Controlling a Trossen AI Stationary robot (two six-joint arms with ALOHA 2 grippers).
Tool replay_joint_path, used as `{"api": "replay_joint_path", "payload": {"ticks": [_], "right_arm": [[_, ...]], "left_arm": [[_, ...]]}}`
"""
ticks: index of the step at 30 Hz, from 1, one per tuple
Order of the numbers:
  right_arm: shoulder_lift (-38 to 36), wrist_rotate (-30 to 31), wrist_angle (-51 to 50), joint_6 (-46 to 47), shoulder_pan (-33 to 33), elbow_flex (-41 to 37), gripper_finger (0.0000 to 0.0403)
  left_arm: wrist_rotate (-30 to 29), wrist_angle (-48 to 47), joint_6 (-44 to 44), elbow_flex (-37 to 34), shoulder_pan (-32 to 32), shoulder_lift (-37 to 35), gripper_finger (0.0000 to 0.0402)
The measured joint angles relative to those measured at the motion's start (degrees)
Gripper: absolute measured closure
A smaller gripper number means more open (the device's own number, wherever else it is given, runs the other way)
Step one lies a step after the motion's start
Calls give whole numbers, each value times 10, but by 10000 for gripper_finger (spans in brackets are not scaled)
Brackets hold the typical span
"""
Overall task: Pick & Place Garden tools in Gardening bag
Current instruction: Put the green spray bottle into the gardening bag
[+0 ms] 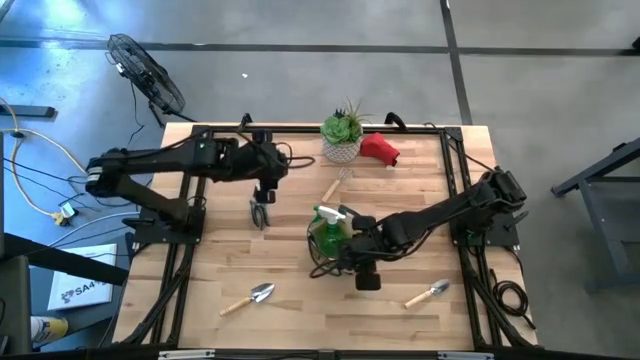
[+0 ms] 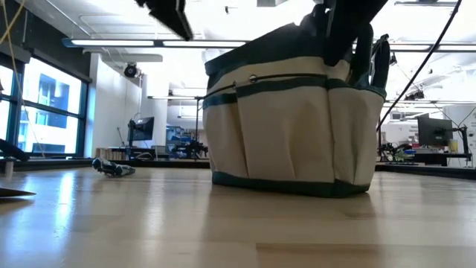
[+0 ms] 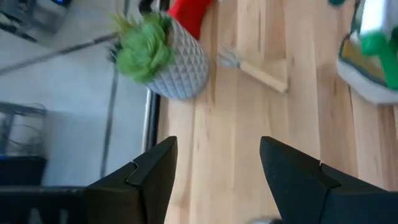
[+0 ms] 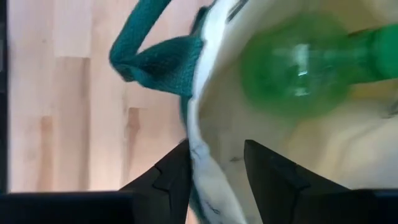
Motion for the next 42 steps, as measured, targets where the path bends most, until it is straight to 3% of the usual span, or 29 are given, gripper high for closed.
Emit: {"api": "replay_joint_path", "payload": {"ticks": [10,18,24,30,42], "right_arm": [[-46,124,20,-17,34,0,266],[-65,131,64,-13,47,0,266],[-65,132,99,-10,62,0,266],[-65,172,101,-1,82,0,266],[-65,205,101,17,96,0,266]], "left_arm": [[141,130,-2,-131,91,-33,178],[279,297,-10,-219,150,-23,178],[298,339,-15,-234,158,21,178],[346,383,-15,-233,124,58,178],[323,450,-15,-233,70,72,178]]}}
